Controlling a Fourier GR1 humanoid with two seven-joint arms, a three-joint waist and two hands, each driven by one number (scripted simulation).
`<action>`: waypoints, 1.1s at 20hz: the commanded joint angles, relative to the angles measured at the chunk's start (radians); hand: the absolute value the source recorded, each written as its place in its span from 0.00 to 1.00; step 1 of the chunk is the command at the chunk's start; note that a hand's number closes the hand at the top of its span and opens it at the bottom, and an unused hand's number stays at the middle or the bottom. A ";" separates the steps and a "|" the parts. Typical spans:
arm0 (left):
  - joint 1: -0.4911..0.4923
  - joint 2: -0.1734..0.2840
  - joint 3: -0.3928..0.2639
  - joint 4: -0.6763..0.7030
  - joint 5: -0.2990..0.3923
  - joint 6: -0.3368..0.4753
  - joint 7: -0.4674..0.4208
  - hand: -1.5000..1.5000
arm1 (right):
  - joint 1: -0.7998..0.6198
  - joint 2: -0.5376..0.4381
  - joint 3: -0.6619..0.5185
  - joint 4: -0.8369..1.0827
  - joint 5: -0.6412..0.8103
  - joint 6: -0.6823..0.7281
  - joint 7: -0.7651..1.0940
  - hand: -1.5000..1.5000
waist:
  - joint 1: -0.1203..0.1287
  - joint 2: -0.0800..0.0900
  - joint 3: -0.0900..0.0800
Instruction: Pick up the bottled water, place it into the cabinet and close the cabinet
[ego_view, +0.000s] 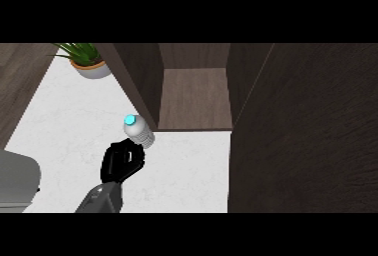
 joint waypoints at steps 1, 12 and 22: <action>-0.030 -0.016 -0.120 -0.035 0.133 0.032 0.047 1.00 | 0.033 -0.006 -0.007 -0.009 -0.046 0.034 -0.045 0.00 | -0.013 -0.005 -0.003; -0.134 -0.017 -0.353 -0.235 0.206 0.336 0.155 1.00 | -0.003 0.008 0.002 -0.036 -0.045 0.007 0.020 0.00 | -0.023 -0.001 -0.003; -0.212 -0.017 -0.505 -0.339 0.258 0.591 0.339 1.00 | -0.004 -0.008 -0.042 -0.032 -0.067 0.028 -0.014 0.00 | -0.052 -0.001 -0.002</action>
